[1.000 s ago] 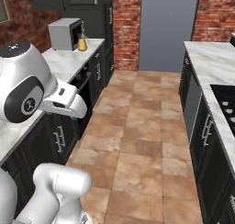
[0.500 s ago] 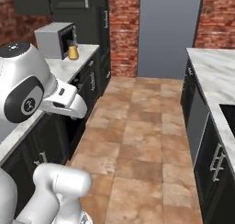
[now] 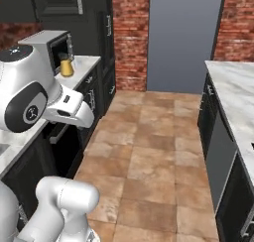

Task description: There is a tray on the dining counter. Grab the cup, mug, and pitcher and place them on the tray. The pitcher may be placed next to the tray if it cannot fit the tray.

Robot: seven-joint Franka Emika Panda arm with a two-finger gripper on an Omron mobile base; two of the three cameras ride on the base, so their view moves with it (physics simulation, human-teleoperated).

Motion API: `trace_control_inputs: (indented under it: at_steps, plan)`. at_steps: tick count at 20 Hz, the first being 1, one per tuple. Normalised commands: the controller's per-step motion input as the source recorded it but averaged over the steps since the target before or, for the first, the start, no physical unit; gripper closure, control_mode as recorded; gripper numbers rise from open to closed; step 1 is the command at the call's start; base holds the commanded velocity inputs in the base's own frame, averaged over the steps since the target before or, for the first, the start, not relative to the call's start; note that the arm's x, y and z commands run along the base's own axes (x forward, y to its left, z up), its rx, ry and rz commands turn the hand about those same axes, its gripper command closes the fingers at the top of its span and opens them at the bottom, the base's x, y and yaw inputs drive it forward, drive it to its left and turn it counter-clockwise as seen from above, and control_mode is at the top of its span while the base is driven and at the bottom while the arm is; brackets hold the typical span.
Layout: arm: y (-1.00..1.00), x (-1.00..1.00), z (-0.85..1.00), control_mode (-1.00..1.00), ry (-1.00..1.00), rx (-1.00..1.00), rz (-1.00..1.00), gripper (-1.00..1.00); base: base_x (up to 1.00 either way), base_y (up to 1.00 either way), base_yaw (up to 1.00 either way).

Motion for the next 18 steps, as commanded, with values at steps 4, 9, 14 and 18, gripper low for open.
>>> trace_control_inputs:
  at_steps: [4, 9, 14, 18]
  plan:
    - [0.00, 0.00, 0.00, 1.00, 0.00, 0.00, 0.00, -1.00, 0.89, 0.00, 0.00]
    - [0.00, 0.00, 0.00, 1.00, 0.00, 0.00, 0.00, -1.00, 0.81, 0.00, 0.00]
    - [0.00, 0.00, 0.00, 1.00, 0.00, 0.00, 0.00, -1.00, 0.78, 0.00, 0.00]
    - [0.00, 0.00, 0.00, 1.00, 0.00, 0.00, 0.00, -1.00, 0.78, 0.00, 0.00]
